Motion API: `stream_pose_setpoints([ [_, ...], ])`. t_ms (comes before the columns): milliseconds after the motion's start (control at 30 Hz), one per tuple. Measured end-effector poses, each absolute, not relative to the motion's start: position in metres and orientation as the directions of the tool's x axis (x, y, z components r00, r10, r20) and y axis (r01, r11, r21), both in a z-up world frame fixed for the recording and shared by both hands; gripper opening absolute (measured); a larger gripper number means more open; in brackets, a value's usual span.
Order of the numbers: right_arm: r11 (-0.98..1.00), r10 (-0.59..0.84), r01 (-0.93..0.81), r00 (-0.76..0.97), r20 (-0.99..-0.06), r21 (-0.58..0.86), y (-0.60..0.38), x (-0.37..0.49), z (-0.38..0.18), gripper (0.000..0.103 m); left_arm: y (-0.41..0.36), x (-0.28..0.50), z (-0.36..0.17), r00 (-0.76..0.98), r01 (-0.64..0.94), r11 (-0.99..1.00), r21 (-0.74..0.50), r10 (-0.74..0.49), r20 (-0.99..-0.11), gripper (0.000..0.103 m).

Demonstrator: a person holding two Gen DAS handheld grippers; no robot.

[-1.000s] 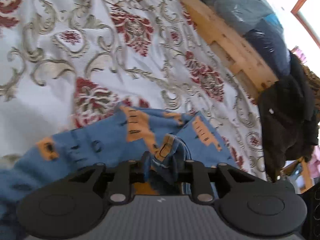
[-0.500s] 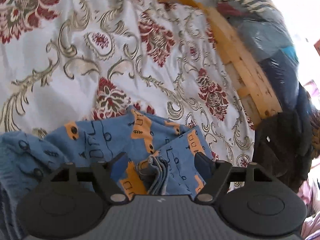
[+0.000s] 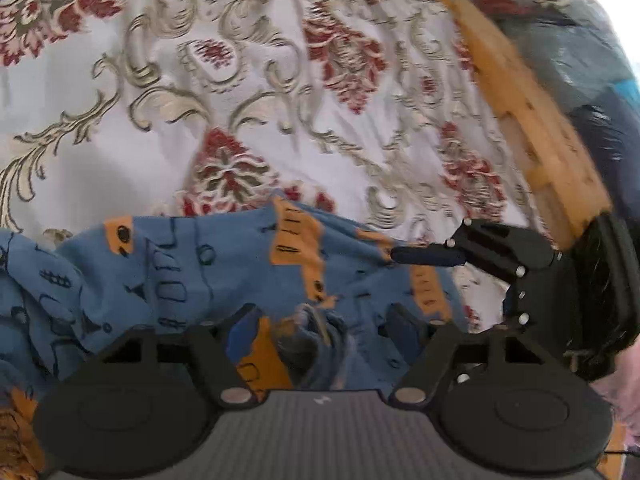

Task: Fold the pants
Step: 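Open both grippers to release the pants and move them over the fabric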

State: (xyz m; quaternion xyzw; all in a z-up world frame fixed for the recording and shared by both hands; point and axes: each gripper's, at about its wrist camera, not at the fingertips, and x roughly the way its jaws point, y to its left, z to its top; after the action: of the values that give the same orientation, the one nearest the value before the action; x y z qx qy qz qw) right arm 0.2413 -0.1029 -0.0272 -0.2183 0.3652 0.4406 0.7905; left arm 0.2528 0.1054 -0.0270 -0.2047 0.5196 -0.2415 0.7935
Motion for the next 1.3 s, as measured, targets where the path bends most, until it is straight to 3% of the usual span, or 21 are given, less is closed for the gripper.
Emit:
stream_pose_setpoints([
  [33,0.503,0.531,-0.864,0.328,-0.781,-0.021,-0.1,0.242,-0.029,0.058,0.105,0.254,-0.03,0.34,0.166,0.808,-0.566,-0.585,-0.736,0.043],
  [67,0.489,0.519,-0.872,0.323,-0.792,-0.035,-0.096,0.241,-0.031,0.052,0.104,0.255,-0.033,0.337,0.158,0.821,-0.548,-0.567,-0.752,0.034],
  [133,0.455,0.481,-0.886,0.331,-0.812,-0.092,-0.09,0.235,-0.036,0.018,0.106,0.252,-0.035,0.357,0.174,0.826,-0.537,-0.561,-0.747,0.028],
  [200,0.43,0.477,-0.895,0.337,-0.812,-0.119,-0.09,0.226,-0.039,0.009,0.109,0.243,-0.032,0.401,0.231,0.81,-0.539,-0.584,-0.706,0.022],
  [300,0.452,0.476,-0.876,0.395,-0.786,-0.167,-0.095,0.214,-0.033,0.007,0.108,0.221,-0.02,0.468,0.406,0.776,-0.482,-0.63,-0.619,0.02],
  [433,0.483,0.448,-0.831,0.504,-0.738,-0.275,-0.094,0.201,-0.027,0.009,0.104,0.195,-0.008,0.513,0.55,0.738,-0.391,-0.668,-0.539,0.019],
  [467,0.492,0.429,-0.821,0.518,-0.74,-0.289,-0.093,0.202,-0.031,0.014,0.101,0.193,-0.008,0.525,0.553,0.749,-0.364,-0.653,-0.546,0.019],
  [500,0.503,0.401,-0.809,0.531,-0.747,-0.305,-0.091,0.203,-0.037,0.03,0.098,0.194,-0.01,0.532,0.55,0.77,-0.323,-0.621,-0.575,0.019],
  [533,0.514,0.386,-0.799,0.54,-0.748,-0.312,-0.091,0.204,-0.042,0.039,0.096,0.197,-0.013,0.534,0.54,0.791,-0.288,-0.587,-0.608,0.02],
  [633,0.577,0.395,-0.766,0.564,-0.725,-0.282,-0.095,0.201,-0.039,0.039,0.093,0.211,-0.026,0.526,0.441,0.862,-0.251,-0.474,-0.706,0.029],
  [767,0.639,0.434,-0.743,0.562,-0.704,-0.2,-0.097,0.188,-0.031,0.041,0.1,0.211,-0.026,0.552,0.38,0.888,-0.259,-0.442,-0.707,0.049],
  [867,0.644,0.389,-0.731,0.567,-0.726,-0.226,-0.09,0.184,-0.05,0.043,0.1,0.207,-0.025,0.56,0.367,0.901,-0.232,-0.413,-0.718,0.052],
  [1133,0.754,0.427,-0.648,0.607,-0.67,-0.106,-0.097,0.158,-0.018,0.047,0.096,0.199,-0.014,0.58,0.28,0.938,-0.206,-0.336,-0.742,0.063],
  [1300,0.776,0.41,-0.618,0.645,-0.645,-0.125,-0.08,0.129,-0.027,0.047,0.101,0.189,-0.006,0.595,0.234,0.949,-0.213,-0.313,-0.74,0.067],
])
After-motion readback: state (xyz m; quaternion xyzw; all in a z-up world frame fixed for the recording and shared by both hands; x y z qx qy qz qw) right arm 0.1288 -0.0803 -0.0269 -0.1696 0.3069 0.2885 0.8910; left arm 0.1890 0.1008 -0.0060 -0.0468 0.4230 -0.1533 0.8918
